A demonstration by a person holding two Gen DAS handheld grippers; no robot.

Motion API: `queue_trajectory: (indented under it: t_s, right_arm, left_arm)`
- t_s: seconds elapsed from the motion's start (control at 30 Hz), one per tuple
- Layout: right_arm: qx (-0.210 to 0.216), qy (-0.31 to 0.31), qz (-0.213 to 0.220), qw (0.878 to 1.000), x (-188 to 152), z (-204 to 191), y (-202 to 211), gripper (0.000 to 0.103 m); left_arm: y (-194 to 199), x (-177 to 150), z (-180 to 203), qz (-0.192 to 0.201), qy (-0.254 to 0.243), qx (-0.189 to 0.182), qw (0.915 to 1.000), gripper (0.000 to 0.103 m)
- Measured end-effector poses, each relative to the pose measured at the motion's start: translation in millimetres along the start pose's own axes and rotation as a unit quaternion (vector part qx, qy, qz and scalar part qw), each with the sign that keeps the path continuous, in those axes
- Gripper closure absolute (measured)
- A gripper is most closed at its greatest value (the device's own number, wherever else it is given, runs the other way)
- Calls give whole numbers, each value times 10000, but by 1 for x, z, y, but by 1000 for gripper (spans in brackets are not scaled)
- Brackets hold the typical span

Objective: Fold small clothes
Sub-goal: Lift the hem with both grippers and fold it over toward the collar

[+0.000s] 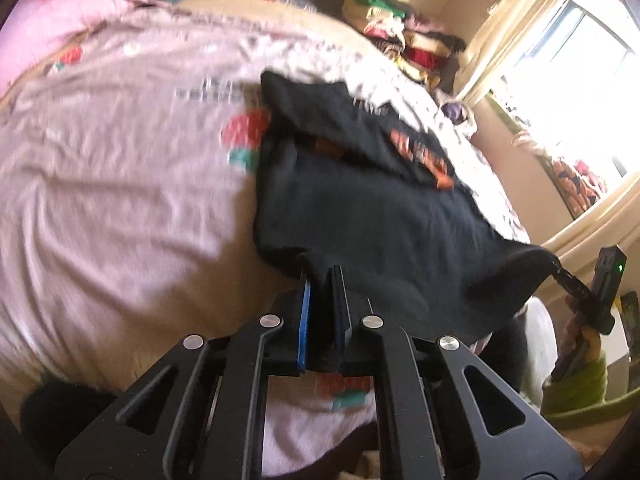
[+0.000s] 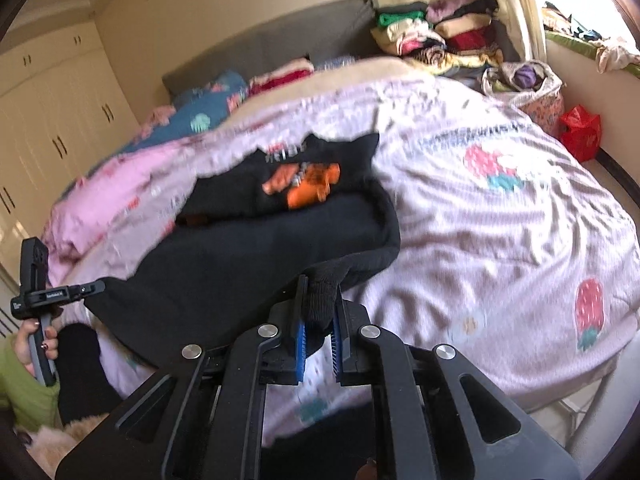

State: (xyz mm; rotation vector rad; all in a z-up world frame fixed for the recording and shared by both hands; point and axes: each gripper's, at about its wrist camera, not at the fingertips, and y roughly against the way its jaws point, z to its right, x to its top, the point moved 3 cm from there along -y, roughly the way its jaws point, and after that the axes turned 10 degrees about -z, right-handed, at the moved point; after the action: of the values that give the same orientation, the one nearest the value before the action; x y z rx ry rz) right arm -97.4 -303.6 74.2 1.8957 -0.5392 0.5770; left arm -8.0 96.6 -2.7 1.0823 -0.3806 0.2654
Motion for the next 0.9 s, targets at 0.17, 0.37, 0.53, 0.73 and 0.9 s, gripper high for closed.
queue_trajectory:
  t_s: [0.17,0.37,0.53,0.73,0.9]
  right_arm:
    - [-111,-144,377,9991,23,2,9,94]
    - [-133,-321,757,9965,46,4,16,94]
    - [-81,-620,987,9932,67,11,18,94]
    - [-148,-566,1171,9914,91,8,16,94]
    - [-204,-474,1270,9906,111,4,10,94]
  left_arm:
    - [12,29,6,425,-53,43,9991,100]
    - [23,55,8,760,-16,15,9971,100]
    - [35,81,8,1114,-42,115,9937,100]
    - [36,101,6,1277,38,122,9917,100]
    - [32,116,5,1389,75,216,9900,100]
